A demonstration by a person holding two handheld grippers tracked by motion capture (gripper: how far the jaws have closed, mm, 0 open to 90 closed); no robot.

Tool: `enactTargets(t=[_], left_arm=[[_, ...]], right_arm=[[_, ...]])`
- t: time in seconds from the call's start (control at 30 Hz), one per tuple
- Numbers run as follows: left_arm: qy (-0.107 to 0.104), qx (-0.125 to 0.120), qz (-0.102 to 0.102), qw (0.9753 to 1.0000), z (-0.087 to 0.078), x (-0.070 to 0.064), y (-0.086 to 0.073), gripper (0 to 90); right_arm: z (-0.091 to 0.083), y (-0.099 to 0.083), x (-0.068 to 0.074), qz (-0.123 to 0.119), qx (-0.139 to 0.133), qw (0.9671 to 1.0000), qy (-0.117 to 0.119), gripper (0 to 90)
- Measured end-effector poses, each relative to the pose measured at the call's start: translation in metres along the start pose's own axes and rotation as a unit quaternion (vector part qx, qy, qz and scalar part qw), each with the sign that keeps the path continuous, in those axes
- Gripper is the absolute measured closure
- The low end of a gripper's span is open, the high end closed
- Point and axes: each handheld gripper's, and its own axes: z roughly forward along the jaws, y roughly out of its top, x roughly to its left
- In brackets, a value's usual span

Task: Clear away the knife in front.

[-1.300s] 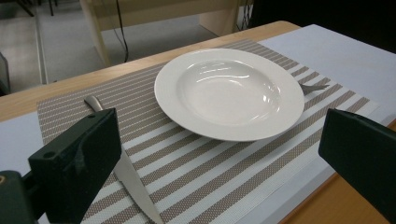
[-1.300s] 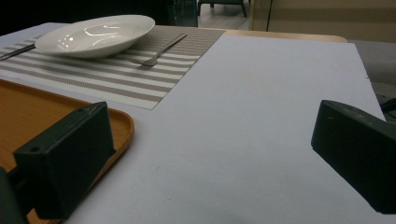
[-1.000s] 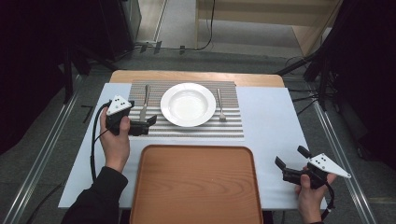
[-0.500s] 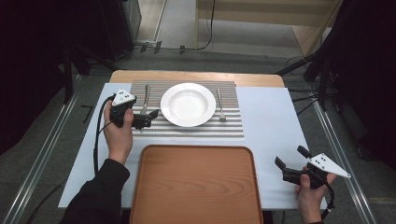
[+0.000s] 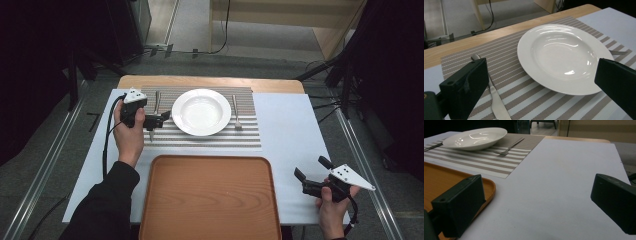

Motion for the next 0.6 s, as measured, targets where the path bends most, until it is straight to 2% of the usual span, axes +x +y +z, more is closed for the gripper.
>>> enactTargets(t=[0.17, 0.27, 0.37, 0.43, 0.47, 0.5, 0.53, 0.6], left_arm=[[0.006, 0.008, -0.016, 0.9998, 0.006, 0.010, 0.003, 0.0], [0.013, 0.021, -0.014, 0.9996, 0.012, 0.016, 0.004, 0.0], [0.013, 0.030, -0.025, 0.9992, 0.018, 0.022, 0.005, 0.0], [0.025, 0.033, -0.036, 0.9985, 0.021, 0.026, 0.006, 3.4], [0.023, 0.037, -0.043, 0.9981, 0.022, 0.028, 0.006, 10.5], [0.008, 0.042, -0.050, 0.9978, 0.024, 0.031, 0.007, 15.0], [-0.007, 0.048, -0.058, 0.9971, 0.027, 0.034, 0.007, 13.9], [-0.010, 0.062, -0.068, 0.9957, 0.033, 0.038, 0.008, 14.1]], right_arm=[[0.000, 0.000, -0.001, 0.002, -0.003, 1.0000, 0.001, 0.0], [0.000, 0.000, -0.001, 0.002, -0.002, 1.0000, 0.001, 0.0], [0.000, 0.000, 0.000, 0.002, 0.000, 1.0000, -0.001, 0.0], [0.000, 0.000, 0.000, 0.002, -0.001, 1.0000, -0.001, 0.0], [0.000, 0.000, 0.000, 0.002, 0.000, 1.0000, -0.001, 0.0], [0.000, 0.000, 0.000, 0.002, -0.001, 1.0000, -0.001, 0.0], [0.001, 0.000, 0.000, 0.001, -0.001, 1.0000, -0.001, 0.0], [0.000, 0.000, 0.000, 0.000, -0.001, 1.0000, 0.000, 0.0]])
